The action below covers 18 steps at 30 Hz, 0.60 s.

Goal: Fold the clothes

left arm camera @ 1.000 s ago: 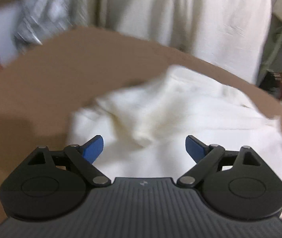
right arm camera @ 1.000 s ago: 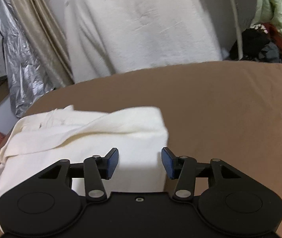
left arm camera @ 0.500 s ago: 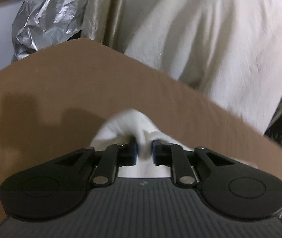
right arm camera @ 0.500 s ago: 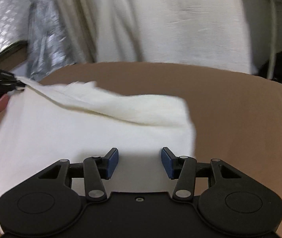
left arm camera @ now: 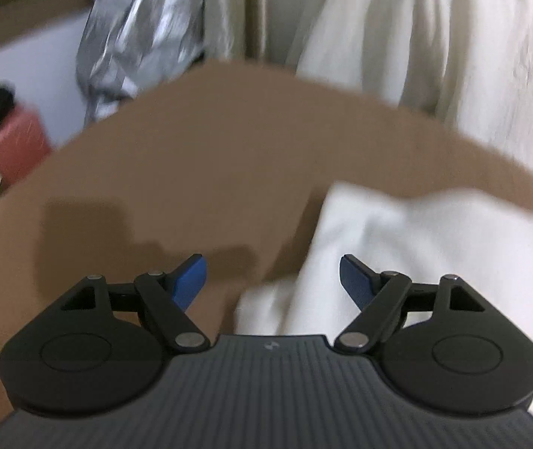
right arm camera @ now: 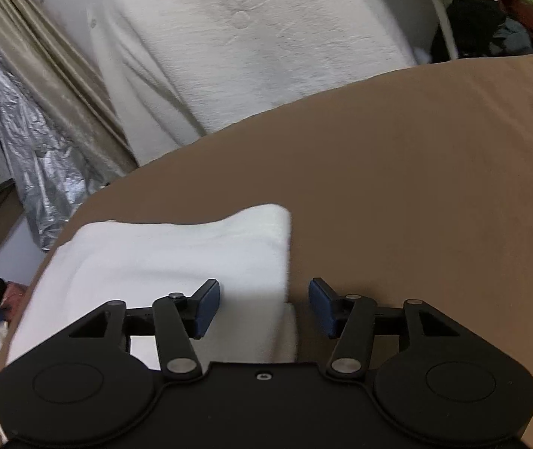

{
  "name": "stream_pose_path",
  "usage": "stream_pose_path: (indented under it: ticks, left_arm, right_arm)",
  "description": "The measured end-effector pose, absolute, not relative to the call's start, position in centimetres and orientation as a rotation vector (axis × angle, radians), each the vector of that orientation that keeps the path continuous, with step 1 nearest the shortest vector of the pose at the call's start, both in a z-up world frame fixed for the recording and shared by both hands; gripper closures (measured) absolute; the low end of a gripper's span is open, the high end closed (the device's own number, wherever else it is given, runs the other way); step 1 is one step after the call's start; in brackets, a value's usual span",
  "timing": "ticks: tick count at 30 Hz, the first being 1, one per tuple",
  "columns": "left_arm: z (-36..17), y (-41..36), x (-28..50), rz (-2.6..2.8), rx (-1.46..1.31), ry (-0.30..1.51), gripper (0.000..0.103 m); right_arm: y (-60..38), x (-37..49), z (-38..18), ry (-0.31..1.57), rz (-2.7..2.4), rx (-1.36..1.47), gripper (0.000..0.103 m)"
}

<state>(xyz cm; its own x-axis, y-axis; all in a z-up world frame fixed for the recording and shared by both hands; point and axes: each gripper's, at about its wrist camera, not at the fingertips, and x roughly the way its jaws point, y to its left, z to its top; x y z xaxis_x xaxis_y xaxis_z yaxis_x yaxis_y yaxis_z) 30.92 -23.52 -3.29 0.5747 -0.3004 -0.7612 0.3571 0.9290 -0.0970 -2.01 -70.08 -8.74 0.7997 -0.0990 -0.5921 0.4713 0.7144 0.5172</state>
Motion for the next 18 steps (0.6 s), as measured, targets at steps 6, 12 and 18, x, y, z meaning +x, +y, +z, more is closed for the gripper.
stream_pose_path:
  ticks: [6, 12, 18]
  left_arm:
    - [-5.3, -18.0, 24.6, -0.431, -0.137, 0.964, 0.016]
    - [-6.5, -18.1, 22.9, -0.473, -0.125, 0.942, 0.090]
    - [-6.9, -17.9, 21.2, -0.513, -0.137, 0.906, 0.092]
  right_arm:
    - [-67.5, -5.3, -8.8, 0.547, -0.308, 0.964, 0.044]
    - [-62.5, -10.8, -5.6, 0.587, -0.271, 0.868, 0.032]
    - [-60.7, -13.3, -9.0, 0.703, -0.193, 1.026, 0.074]
